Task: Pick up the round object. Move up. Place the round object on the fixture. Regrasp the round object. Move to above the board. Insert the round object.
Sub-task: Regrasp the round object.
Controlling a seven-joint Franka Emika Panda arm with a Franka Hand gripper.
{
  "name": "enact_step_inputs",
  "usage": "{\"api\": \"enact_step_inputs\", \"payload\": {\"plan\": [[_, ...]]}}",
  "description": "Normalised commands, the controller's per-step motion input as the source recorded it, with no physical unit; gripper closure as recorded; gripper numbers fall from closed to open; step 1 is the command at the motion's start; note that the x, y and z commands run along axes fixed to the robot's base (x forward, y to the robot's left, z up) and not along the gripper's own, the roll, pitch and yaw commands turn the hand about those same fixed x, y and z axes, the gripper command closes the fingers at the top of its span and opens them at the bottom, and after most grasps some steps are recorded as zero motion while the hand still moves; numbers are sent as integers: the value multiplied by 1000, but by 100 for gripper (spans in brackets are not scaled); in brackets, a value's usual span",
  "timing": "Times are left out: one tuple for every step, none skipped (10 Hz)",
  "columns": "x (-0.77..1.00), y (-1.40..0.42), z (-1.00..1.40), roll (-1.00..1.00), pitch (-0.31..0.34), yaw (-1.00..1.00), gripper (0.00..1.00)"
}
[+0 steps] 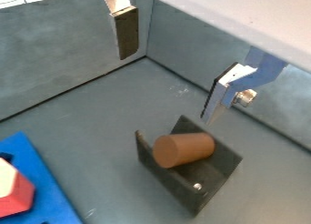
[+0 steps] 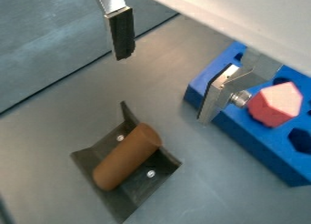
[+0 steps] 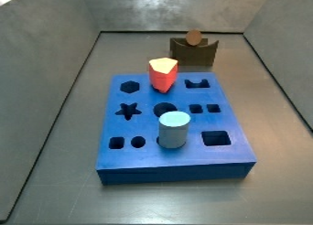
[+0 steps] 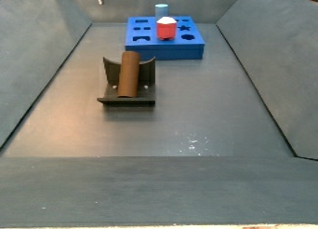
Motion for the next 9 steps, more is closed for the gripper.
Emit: {"api": "enact_step_inputs", "payload": {"plan": [[-12,-23,7,1000,-21,25,0],[-11,-21,7,1000,-21,25,0],[-9,-23,8,1000,-18,26,0],[-6,-26,9,1000,-14,26,0],[0,-27,8,1000,-9,27,0],[6,-23,10,1000,-3,28,0],[11,-29,5,1000,3,29,0],[16,-29,-4,1000,8,30,0],[24,-28,-7,1000,18,32,0]]}}
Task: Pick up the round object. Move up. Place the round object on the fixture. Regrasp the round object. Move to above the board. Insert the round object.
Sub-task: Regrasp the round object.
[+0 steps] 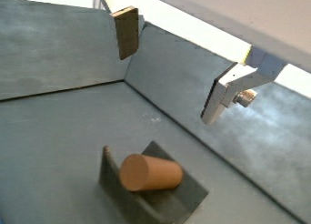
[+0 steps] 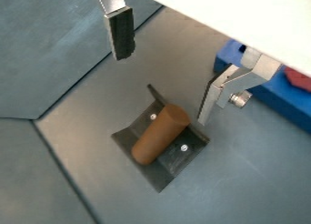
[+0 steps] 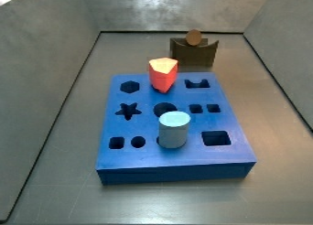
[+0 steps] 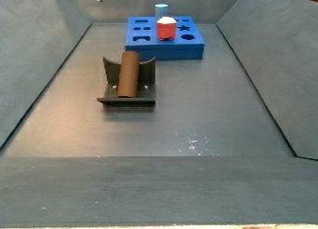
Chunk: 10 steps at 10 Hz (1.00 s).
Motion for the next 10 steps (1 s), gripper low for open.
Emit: {"api": "enact_step_inputs", "payload": {"plan": [[28,-28,-8,1000,25,34,0],[33,-32,-3,1000,36,38,0],[36,-30,-3,1000,44,40,0],[46,-34,-10,1000,59,46,0],[52,-34,-13,1000,73,52,0],[59,-38,-12,1000,96,60,0],[67,-40,-12,1000,107,67,0],[78,-41,-16,1000,141,85,0],[85,-41,-14,1000,168,102,0],[87,-46,-13,1000,196,124,0]]}}
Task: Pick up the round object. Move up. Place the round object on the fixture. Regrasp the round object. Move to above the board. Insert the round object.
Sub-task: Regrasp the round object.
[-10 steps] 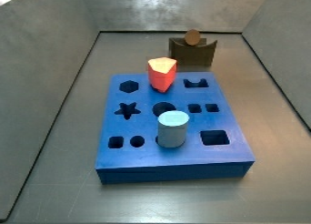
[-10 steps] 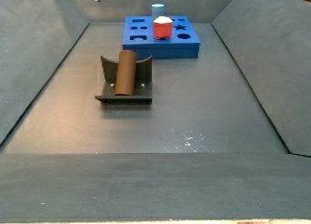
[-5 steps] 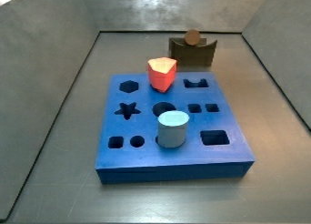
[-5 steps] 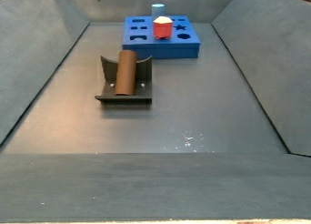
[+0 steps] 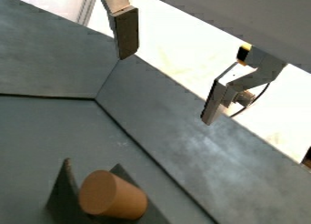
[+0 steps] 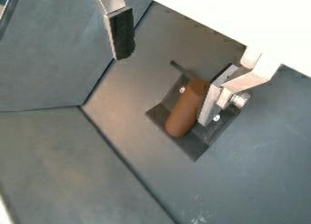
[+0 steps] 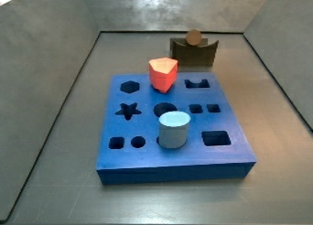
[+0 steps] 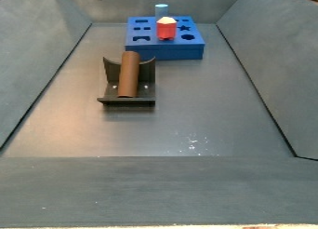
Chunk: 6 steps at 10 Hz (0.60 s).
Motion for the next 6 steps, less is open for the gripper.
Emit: {"api": "enact_step_inputs", "payload": {"plan": [[98,-48,-13,1000,245,170,0],[102,-48,-20,1000,284,223,0],[105,-51,-22,805,262,183,0],[103,-48,-15,560,205,204,0],[93,-41,-15,427,157,222,0],[84,-40,-10,365,131,226,0]]}}
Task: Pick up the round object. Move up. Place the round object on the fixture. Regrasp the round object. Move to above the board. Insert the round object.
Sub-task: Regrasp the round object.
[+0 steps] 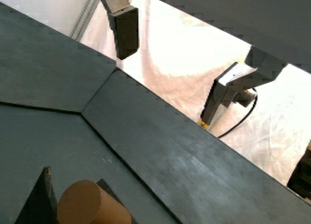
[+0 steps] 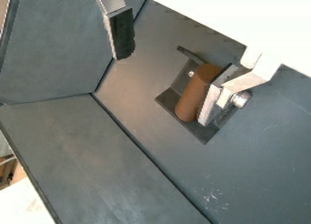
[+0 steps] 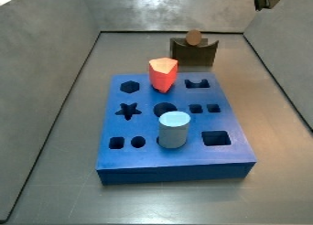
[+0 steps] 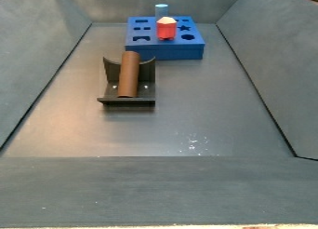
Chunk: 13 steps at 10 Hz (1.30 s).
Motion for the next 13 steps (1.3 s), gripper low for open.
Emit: {"api": "enact_step_inputs", "payload": {"plan": [[36,70,-1000,270,-29,136,0],[37,69,-1000,259,-46,130,0],[49,64,-1000,210,-98,104,0],[53,62,-1000,173,-113,92,0],[66,59,-1000,106,-134,54,0],[70,57,-1000,96,-135,38,0],[79,51,-1000,94,-133,11,0],[86,49,-1000,103,-121,-3,0],[93,44,-1000,106,-101,-17,0],[104,38,-1000,101,-80,-23,0],[119,34,-1000,107,-43,-28,0],[112,24,-868,108,-14,-23,0],[103,16,-731,107,0,-13,0]]}}
